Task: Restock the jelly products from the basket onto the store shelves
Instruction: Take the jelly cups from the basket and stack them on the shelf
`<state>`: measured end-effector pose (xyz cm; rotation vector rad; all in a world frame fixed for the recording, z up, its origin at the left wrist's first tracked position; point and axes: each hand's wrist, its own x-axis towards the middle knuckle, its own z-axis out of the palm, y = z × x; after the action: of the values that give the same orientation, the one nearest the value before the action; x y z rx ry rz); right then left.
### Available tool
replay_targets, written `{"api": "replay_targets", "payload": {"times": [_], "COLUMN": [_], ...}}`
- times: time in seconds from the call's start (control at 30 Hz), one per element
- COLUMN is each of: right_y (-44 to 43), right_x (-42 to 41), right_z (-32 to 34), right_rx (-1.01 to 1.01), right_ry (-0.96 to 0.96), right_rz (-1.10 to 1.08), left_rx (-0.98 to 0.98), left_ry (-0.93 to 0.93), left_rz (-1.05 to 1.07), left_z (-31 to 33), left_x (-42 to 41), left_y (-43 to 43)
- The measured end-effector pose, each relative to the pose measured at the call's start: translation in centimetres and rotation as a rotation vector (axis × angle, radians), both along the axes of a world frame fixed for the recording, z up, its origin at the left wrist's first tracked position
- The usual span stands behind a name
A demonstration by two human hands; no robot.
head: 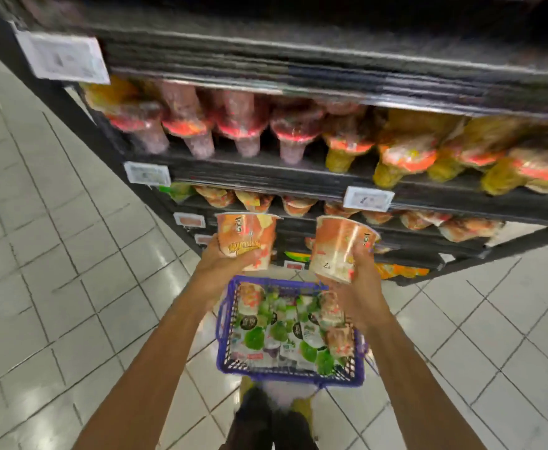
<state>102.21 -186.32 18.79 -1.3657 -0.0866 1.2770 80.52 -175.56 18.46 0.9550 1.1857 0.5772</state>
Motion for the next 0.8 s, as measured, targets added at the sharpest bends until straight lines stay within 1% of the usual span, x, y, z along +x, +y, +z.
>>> {"api": "replay_targets", "payload": {"times": [0.1, 0.27, 0.43, 0.63, 0.8], "right_y": [-0.8, -2.2, -2.4, -1.0, 1.4], "right_x": [0.1, 0.6, 1.8, 1.8, 0.5], "right_z": [8.1, 20.4, 32.9, 45.8, 56.1], "right_rx": [0.131, 0.345, 0.557, 0.864, 1.034], "right_ry": [-0.02, -0.162, -0.388, -0.509, -0.635], "right_rz": [0.019, 0.125, 0.119, 0.122, 0.116], "left_rx": [0.031, 0.159, 0.404, 0.7, 0.921], "left_ry": [-0.119, -0.244, -0.319, -0.461, -0.476], "left_rz": [0.028, 0.022, 0.033, 0.081, 0.055], "left_z": [8.0, 21.0, 34.2, 48.4, 59.6], "left_x": [-0.1, 0.0, -1.2, -2.4, -4.0], "left_y": [-0.5, -2.3, -2.2, 0.2, 3.5]}}
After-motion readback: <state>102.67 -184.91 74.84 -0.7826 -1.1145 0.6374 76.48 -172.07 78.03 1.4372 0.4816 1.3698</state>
